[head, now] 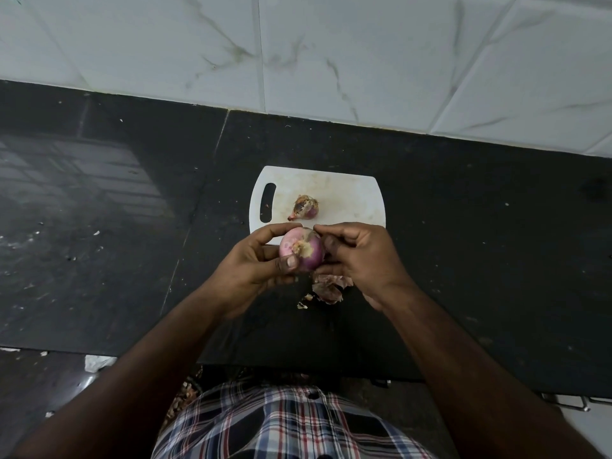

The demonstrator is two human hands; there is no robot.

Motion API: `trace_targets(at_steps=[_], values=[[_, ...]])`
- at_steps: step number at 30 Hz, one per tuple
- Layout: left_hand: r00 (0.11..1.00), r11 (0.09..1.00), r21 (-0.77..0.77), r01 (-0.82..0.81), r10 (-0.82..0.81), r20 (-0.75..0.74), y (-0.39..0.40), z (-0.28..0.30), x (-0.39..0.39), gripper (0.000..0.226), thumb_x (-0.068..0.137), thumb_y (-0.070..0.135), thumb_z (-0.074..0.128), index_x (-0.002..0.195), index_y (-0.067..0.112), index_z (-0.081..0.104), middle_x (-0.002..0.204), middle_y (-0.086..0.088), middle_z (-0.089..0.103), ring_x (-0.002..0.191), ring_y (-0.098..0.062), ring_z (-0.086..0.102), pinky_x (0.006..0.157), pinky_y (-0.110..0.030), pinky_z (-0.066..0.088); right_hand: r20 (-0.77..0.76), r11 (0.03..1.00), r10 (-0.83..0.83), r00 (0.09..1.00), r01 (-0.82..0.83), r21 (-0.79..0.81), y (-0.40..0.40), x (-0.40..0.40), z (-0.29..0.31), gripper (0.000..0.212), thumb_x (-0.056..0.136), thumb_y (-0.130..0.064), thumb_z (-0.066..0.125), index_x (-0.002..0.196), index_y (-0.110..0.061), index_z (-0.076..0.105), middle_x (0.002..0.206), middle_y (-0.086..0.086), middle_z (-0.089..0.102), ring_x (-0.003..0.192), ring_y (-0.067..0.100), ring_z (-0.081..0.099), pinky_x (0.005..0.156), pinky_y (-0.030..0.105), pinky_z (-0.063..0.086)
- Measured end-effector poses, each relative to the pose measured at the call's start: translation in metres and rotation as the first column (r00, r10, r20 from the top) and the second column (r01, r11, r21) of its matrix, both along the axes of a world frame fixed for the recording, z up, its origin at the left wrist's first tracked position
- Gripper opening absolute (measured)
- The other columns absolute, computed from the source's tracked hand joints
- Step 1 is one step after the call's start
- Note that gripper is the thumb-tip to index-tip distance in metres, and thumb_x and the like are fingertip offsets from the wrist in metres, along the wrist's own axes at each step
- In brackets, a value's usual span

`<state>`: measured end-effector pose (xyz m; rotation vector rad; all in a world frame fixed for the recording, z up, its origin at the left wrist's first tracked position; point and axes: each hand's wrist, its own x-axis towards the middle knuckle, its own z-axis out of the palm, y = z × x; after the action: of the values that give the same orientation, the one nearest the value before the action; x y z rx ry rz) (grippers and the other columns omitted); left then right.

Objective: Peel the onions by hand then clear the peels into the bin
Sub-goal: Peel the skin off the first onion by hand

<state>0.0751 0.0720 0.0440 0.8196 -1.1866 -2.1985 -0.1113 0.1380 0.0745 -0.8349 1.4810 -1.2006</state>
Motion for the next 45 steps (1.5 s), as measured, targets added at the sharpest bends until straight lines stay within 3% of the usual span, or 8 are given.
trace_targets(at_steps=[4, 9, 15, 23, 26, 32, 38, 45], values=[[1.000, 1.000, 0.012, -0.025, 0.025, -0.004, -0.001, 0.002, 0.000, 0.082, 0.056, 0.029, 0.098, 0.128, 0.018, 0.062, 0.107, -0.018, 0.073, 0.092, -0.024, 0.073, 0.071, -0.029, 0.060, 0.036, 0.999, -0.034, 0.999, 0.033, 0.021, 0.004, -0.002, 0.001, 0.019, 0.096, -0.008, 0.061, 0.112, -0.013, 0.072, 0.105, 0.009, 0.074, 0.087, 0.021, 0.075, 0.072, 0.034, 0.062], [0.999, 0.999, 0.002, -0.040, 0.040, 0.024, -0.002, 0.002, -0.001, 0.087, 0.053, 0.030, 0.099, 0.129, 0.018, 0.059, 0.107, -0.017, 0.074, 0.093, -0.023, 0.073, 0.072, -0.029, 0.060, -0.263, 0.992, -0.103, 0.959, 0.080, -0.094, 0.005, 0.006, -0.003, 0.020, 0.084, -0.011, 0.078, 0.100, -0.023, 0.078, 0.094, -0.004, 0.078, 0.088, 0.014, 0.074, 0.083, 0.043, 0.061], [0.995, 0.996, 0.088, 0.021, -0.012, -0.099, 0.001, -0.001, 0.005, 0.080, 0.061, 0.023, 0.096, 0.132, 0.017, 0.060, 0.097, -0.014, 0.072, 0.086, -0.021, 0.072, 0.075, -0.031, 0.061, -0.230, 0.975, -0.207, 0.951, 0.182, -0.124, 0.005, 0.003, -0.006, 0.022, 0.085, -0.003, 0.075, 0.090, -0.025, 0.076, 0.084, 0.001, 0.077, 0.078, 0.017, 0.074, 0.078, 0.044, 0.062], [0.978, 0.963, 0.257, 0.087, -0.033, -0.208, 0.002, -0.002, 0.011, 0.076, 0.066, 0.019, 0.093, 0.135, 0.019, 0.060, 0.110, -0.020, 0.070, 0.094, -0.030, 0.072, 0.076, -0.035, 0.060, -0.580, 0.997, 0.024, 0.814, 0.026, 0.078, 0.016, -0.011, -0.034, 0.022, 0.089, -0.005, 0.069, 0.102, -0.019, 0.079, 0.093, -0.012, 0.074, 0.086, -0.006, 0.066, 0.082, 0.019, 0.055], [0.975, 0.944, 0.320, 0.084, -0.012, -0.221, 0.001, -0.003, 0.014, 0.086, 0.068, 0.017, 0.092, 0.144, 0.014, 0.051, 0.117, -0.023, 0.067, 0.092, -0.028, 0.073, 0.074, -0.031, 0.060, -0.519, 0.979, 0.183, 0.835, -0.106, 0.174, 0.019, -0.015, -0.029, 0.029, 0.092, -0.009, 0.066, 0.114, -0.025, 0.075, 0.122, -0.011, 0.070, 0.105, -0.005, 0.062, 0.087, 0.004, 0.045], [0.994, 0.984, 0.152, 0.089, -0.078, -0.079, 0.002, 0.001, 0.006, 0.085, 0.065, 0.016, 0.093, 0.141, 0.023, 0.056, 0.120, -0.019, 0.064, 0.083, -0.020, 0.069, 0.065, -0.022, 0.058, -0.251, 0.978, 0.196, 0.948, -0.207, -0.018, 0.008, -0.004, 0.003, 0.046, 0.089, -0.031, 0.074, 0.133, -0.036, 0.061, 0.132, -0.012, 0.064, 0.109, 0.006, 0.068, 0.094, 0.037, 0.057], [0.997, 0.998, -0.047, 0.031, -0.028, 0.067, 0.003, 0.001, 0.000, 0.063, 0.065, 0.002, 0.086, 0.122, 0.010, 0.061, 0.119, -0.013, 0.071, 0.107, -0.028, 0.068, 0.083, -0.034, 0.060, -0.221, 0.993, 0.120, 0.968, -0.122, 0.003, 0.001, 0.002, 0.001, 0.040, 0.076, -0.013, 0.085, 0.113, -0.021, 0.075, 0.109, -0.004, 0.075, 0.105, 0.014, 0.070, 0.092, 0.047, 0.058], [1.000, 0.998, -0.055, 0.020, -0.020, 0.005, 0.006, -0.002, 0.000, 0.055, 0.071, 0.000, 0.080, 0.122, 0.014, 0.067, 0.123, -0.016, 0.070, 0.110, -0.027, 0.068, 0.088, -0.035, 0.059, -0.152, 0.999, 0.053, 0.987, -0.054, -0.001, -0.001, -0.004, 0.005, 0.016, 0.095, -0.008, 0.064, 0.093, -0.020, 0.075, 0.096, 0.007, 0.076, 0.095, 0.027, 0.073, 0.072, 0.048, 0.063]])
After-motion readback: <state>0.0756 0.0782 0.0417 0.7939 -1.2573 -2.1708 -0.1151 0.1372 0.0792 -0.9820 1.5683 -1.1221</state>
